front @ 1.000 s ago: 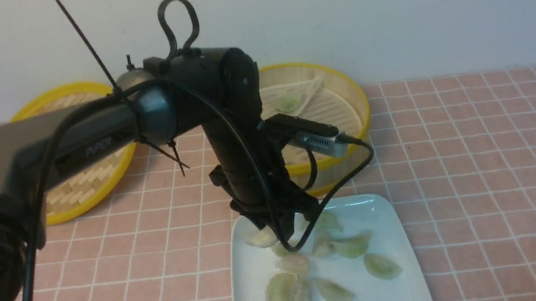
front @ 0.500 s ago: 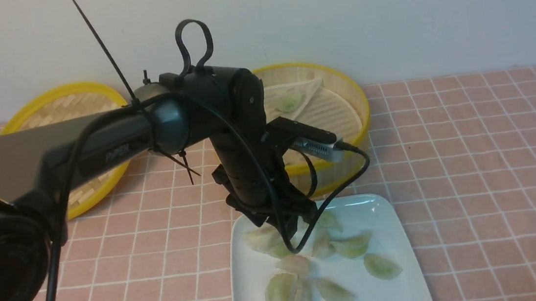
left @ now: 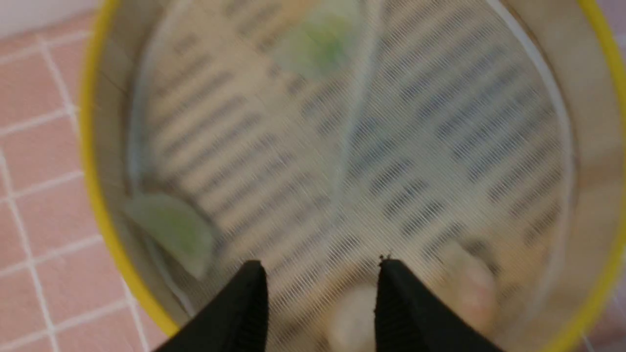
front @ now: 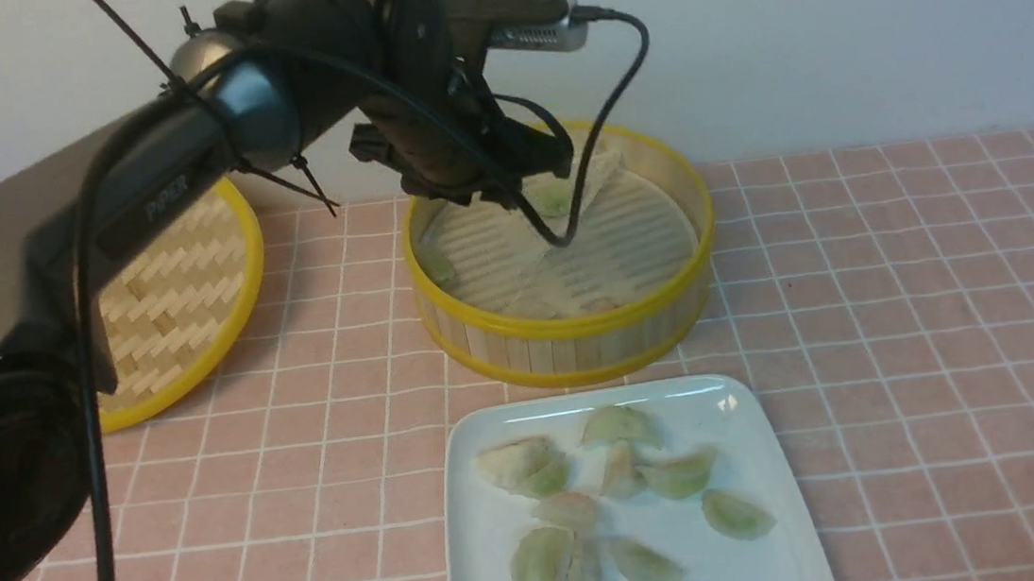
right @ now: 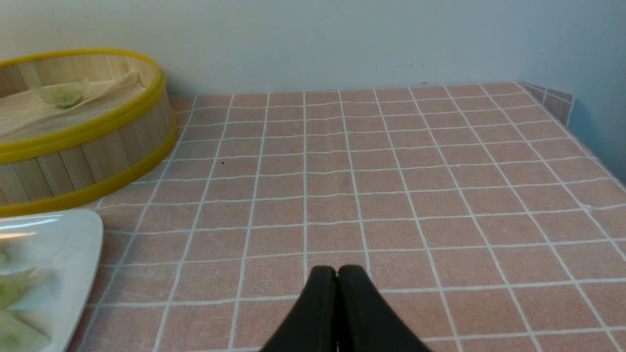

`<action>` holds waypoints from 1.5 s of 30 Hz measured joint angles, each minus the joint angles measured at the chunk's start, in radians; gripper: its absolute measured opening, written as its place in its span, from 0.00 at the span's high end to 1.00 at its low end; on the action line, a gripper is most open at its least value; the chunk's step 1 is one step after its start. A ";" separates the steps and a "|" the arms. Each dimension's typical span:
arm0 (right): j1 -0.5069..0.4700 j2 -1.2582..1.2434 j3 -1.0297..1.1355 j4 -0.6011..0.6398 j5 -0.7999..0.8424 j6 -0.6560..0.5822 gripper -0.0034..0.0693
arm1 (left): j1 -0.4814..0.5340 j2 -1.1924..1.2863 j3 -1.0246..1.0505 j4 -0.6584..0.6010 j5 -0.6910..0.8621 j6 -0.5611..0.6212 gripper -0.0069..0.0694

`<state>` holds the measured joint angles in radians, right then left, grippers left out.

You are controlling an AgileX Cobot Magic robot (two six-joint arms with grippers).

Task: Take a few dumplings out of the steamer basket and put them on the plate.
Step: Use the left arm to grab a dumpling from the steamer

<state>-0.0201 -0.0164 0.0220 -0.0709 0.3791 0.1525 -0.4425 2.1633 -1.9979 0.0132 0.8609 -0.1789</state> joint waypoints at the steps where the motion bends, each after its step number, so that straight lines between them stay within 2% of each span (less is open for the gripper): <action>1: 0.000 0.000 0.000 0.000 0.000 0.000 0.97 | 0.008 0.023 -0.015 0.006 -0.010 -0.002 0.56; 12: 0.000 0.000 0.000 0.000 0.000 0.000 0.97 | 0.035 0.198 -0.090 0.118 -0.036 -0.004 0.57; 18: 0.000 0.000 0.000 0.000 0.000 0.000 0.97 | 0.035 0.218 -0.096 0.127 0.008 -0.026 0.57; 23: 0.000 0.000 0.000 0.000 0.000 0.000 0.97 | 0.035 0.222 -0.098 0.089 0.019 -0.048 0.57; 27: 0.000 0.000 0.000 0.000 0.000 0.000 0.97 | 0.033 0.231 -0.098 -0.013 -0.039 -0.020 0.57; 32: 0.000 0.000 0.000 0.000 0.000 0.000 0.97 | 0.009 0.240 -0.099 -0.126 -0.104 0.139 0.57; 35: 0.000 0.000 0.000 0.000 0.000 0.000 0.97 | 0.001 0.240 -0.127 -0.145 -0.055 0.189 0.58; 39: 0.000 0.000 0.000 0.000 0.000 0.000 0.97 | 0.008 0.237 -0.175 -0.092 0.030 0.134 0.62; 45: 0.000 0.000 0.000 0.000 0.000 0.000 0.97 | 0.025 0.234 -0.191 0.107 0.104 -0.021 0.66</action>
<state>-0.0201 -0.0164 0.0220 -0.0709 0.3791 0.1525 -0.4178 2.3974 -2.1892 0.1207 0.9652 -0.2004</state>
